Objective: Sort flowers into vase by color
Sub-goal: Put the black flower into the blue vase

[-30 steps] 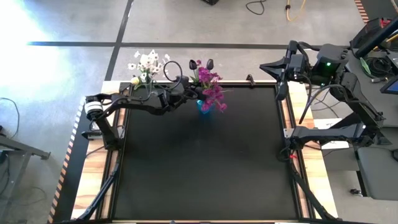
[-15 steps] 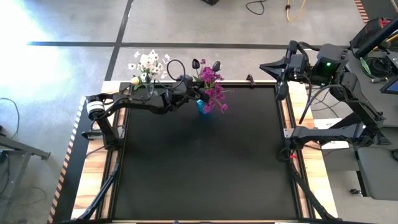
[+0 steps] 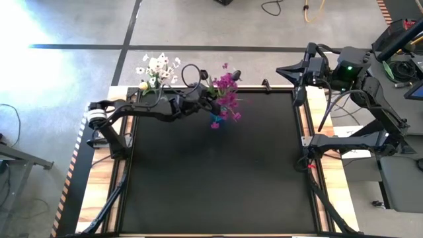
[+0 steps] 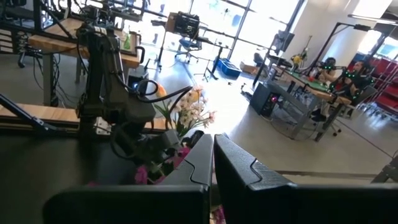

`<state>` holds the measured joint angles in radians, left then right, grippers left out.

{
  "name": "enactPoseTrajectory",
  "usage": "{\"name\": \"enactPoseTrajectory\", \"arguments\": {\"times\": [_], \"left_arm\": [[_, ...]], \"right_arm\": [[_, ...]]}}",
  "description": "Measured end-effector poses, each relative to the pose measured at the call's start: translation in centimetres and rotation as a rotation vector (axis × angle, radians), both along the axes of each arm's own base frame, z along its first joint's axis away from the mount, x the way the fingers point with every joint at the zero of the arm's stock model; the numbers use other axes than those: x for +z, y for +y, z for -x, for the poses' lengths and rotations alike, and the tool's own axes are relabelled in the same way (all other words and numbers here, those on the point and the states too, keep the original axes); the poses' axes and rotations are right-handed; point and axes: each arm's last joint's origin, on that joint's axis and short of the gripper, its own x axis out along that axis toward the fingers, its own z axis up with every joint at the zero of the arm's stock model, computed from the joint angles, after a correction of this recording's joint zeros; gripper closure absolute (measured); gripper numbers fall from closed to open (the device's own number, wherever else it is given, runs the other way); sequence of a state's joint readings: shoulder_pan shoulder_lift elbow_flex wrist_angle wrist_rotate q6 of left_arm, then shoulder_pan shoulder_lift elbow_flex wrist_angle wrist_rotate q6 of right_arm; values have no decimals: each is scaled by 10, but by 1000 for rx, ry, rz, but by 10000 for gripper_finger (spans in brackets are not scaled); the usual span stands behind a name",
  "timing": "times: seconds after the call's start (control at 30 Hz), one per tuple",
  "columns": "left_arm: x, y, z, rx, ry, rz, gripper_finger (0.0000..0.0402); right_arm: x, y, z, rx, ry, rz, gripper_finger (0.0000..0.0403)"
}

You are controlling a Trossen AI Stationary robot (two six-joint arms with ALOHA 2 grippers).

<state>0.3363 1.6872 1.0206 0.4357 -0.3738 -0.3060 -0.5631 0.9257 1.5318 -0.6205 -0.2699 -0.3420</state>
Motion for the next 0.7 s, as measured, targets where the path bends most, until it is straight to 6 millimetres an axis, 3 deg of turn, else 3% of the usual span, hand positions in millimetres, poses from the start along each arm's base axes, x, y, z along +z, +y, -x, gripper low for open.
{"name": "enactPoseTrajectory", "arguments": {"times": [0.7], "left_arm": [[16, -7, 29, 9, 208, 36, 299]], "right_arm": [[1, 0, 0, 0, -5, 2, 394]]}}
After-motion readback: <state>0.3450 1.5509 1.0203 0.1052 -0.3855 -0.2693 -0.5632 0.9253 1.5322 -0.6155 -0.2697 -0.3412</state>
